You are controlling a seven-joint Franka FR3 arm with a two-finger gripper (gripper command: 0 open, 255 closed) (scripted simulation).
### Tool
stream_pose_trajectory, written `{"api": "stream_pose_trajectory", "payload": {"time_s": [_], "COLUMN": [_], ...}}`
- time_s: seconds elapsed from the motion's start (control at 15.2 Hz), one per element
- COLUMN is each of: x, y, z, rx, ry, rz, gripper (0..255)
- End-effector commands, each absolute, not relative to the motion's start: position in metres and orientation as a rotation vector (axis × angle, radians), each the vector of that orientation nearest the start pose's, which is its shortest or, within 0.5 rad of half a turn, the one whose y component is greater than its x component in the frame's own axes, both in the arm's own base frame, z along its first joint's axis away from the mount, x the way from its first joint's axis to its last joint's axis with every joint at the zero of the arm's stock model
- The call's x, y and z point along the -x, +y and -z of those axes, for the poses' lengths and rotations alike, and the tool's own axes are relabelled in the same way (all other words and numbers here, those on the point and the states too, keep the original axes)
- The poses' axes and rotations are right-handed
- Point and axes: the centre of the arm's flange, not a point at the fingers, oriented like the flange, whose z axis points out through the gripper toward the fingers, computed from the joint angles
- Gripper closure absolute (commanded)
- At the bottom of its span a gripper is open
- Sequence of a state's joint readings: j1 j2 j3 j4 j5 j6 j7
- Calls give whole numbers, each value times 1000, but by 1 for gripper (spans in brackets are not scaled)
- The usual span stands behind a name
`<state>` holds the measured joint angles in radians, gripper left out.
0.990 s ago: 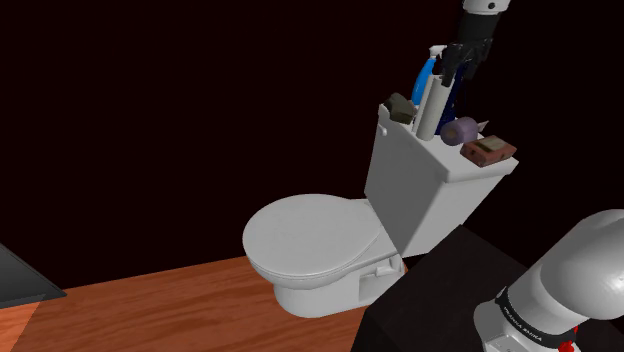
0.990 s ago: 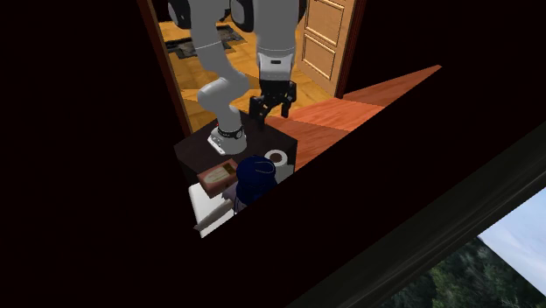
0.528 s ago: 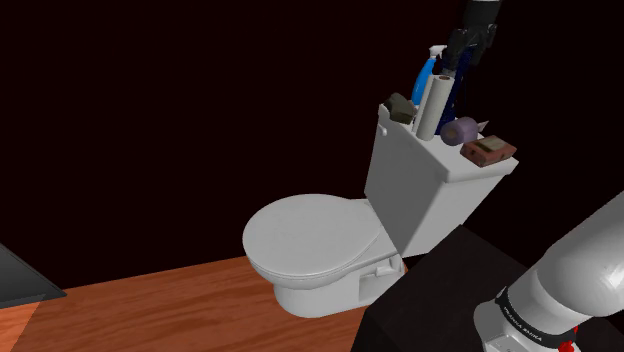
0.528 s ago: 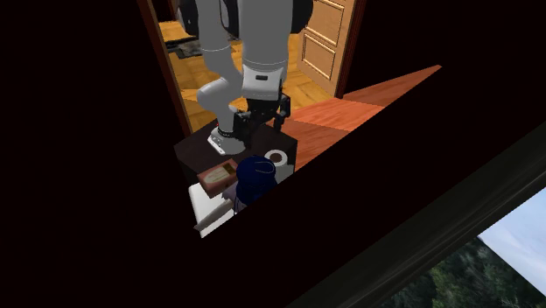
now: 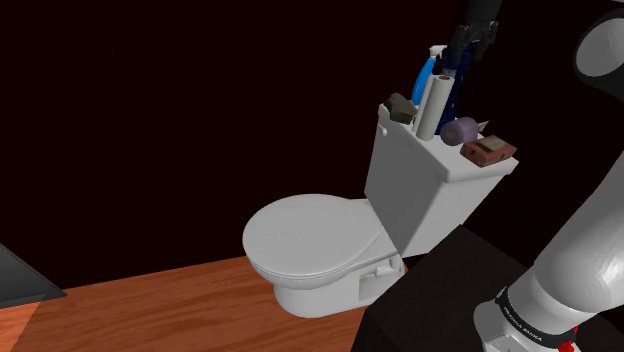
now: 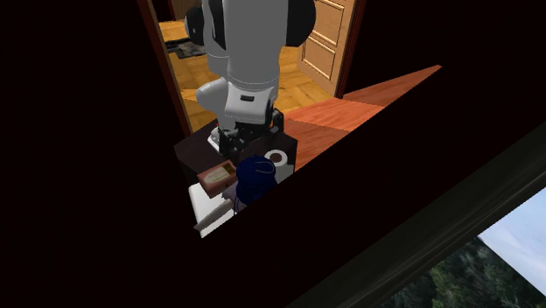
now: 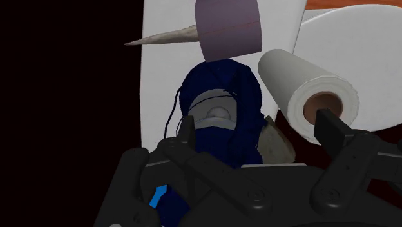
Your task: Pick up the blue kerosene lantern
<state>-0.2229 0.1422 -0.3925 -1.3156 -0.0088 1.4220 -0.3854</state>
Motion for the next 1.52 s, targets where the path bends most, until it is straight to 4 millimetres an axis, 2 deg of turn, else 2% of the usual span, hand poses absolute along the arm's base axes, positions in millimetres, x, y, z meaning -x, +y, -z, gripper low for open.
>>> {"api": "stream_pose_trajectory", "payload": {"time_s": [0.0,0.26,0.33,0.92,1.45], "x": [-483,-483,-483,-483,-483], "y": [-320,-320,-320,-320,-320], "z": [-644,-631,-631,-631,-673], "rx": [3163,3163,3163,3163,3163], "ry": [363,363,363,363,363], "rz": [-83,-83,-83,-83,-83], "gripper": [0,0,255,255,255]}}
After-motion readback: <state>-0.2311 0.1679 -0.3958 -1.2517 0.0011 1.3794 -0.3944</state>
